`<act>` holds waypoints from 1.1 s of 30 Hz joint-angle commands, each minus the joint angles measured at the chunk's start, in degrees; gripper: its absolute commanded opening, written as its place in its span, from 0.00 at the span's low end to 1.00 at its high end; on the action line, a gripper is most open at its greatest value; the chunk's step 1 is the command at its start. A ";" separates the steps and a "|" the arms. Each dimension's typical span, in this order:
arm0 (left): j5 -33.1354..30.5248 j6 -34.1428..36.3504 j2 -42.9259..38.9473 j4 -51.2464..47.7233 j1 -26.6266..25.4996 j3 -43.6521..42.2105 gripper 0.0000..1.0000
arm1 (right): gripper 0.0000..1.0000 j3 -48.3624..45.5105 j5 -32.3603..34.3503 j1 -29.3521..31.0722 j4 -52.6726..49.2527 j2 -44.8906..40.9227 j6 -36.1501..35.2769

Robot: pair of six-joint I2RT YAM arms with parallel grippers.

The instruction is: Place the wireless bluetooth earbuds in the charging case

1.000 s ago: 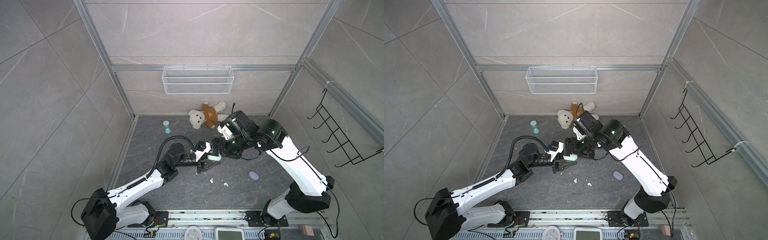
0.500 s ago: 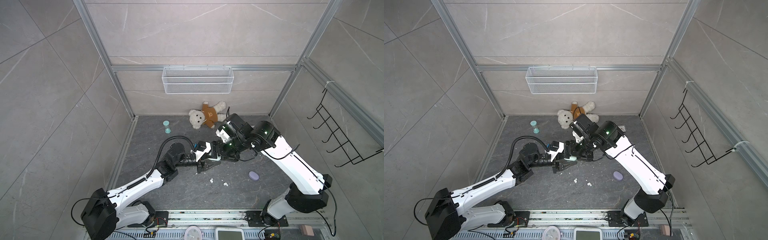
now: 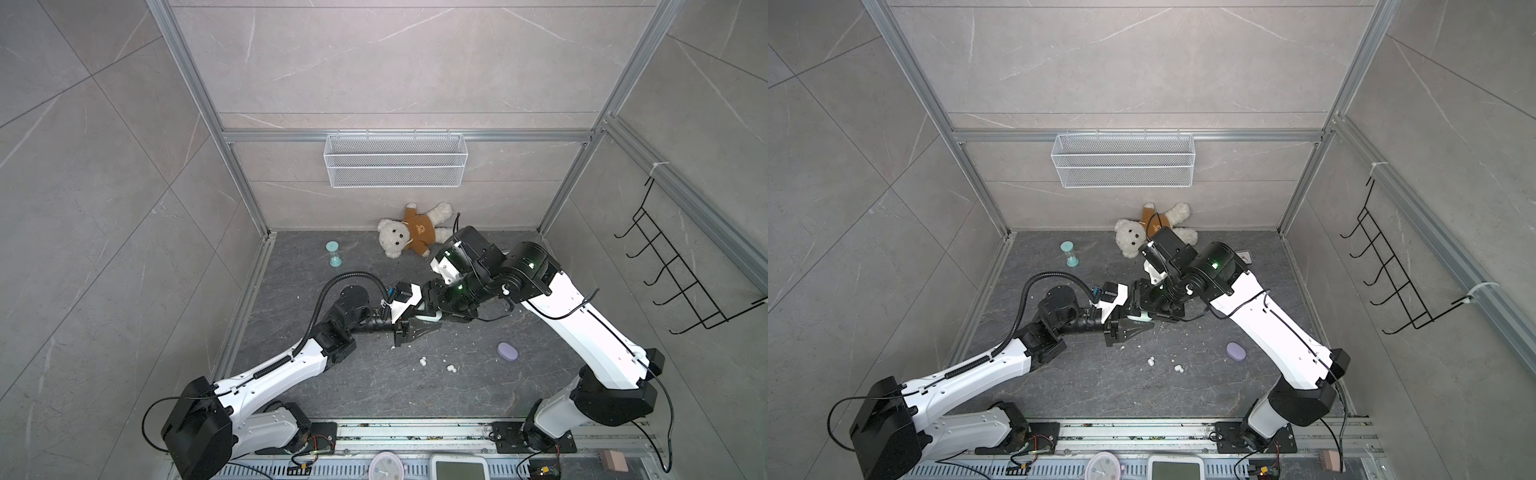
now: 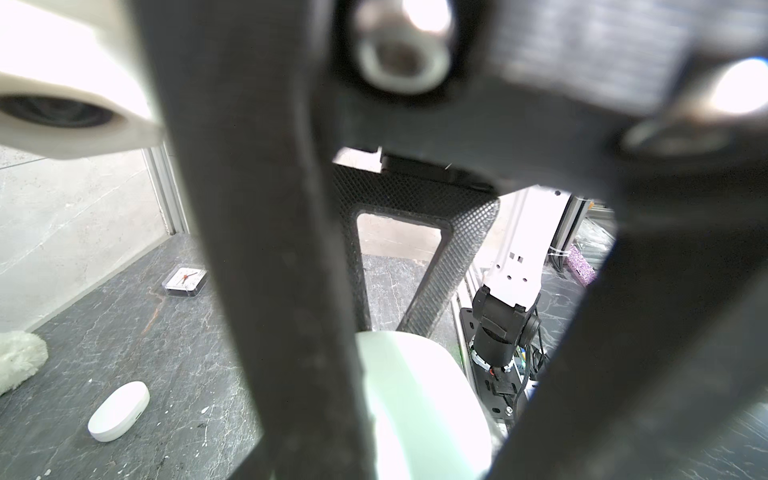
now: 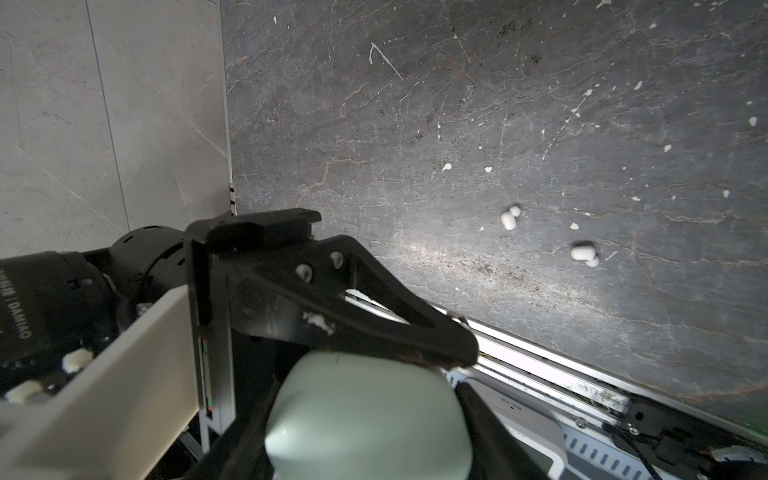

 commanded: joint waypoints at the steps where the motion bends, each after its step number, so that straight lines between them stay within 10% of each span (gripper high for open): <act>1: -0.13 1.88 -1.35 1.86 -0.17 2.46 0.27 | 0.54 -0.54 -1.22 -0.06 0.99 -1.24 0.51; 6: -1.23 1.76 -1.26 1.78 -0.21 2.38 0.37 | 0.51 -0.52 -0.37 -0.13 1.18 -1.42 0.51; 15: -6.51 2.04 -3.90 0.41 -0.21 0.99 1.00 | 0.50 -1.33 2.23 -3.46 0.09 -3.50 -0.90; 33: -33.03 1.37 -13.07 -25.23 -0.13 -0.84 1.00 | 0.51 -41.80 12.36 -17.36 15.65 -15.69 -4.94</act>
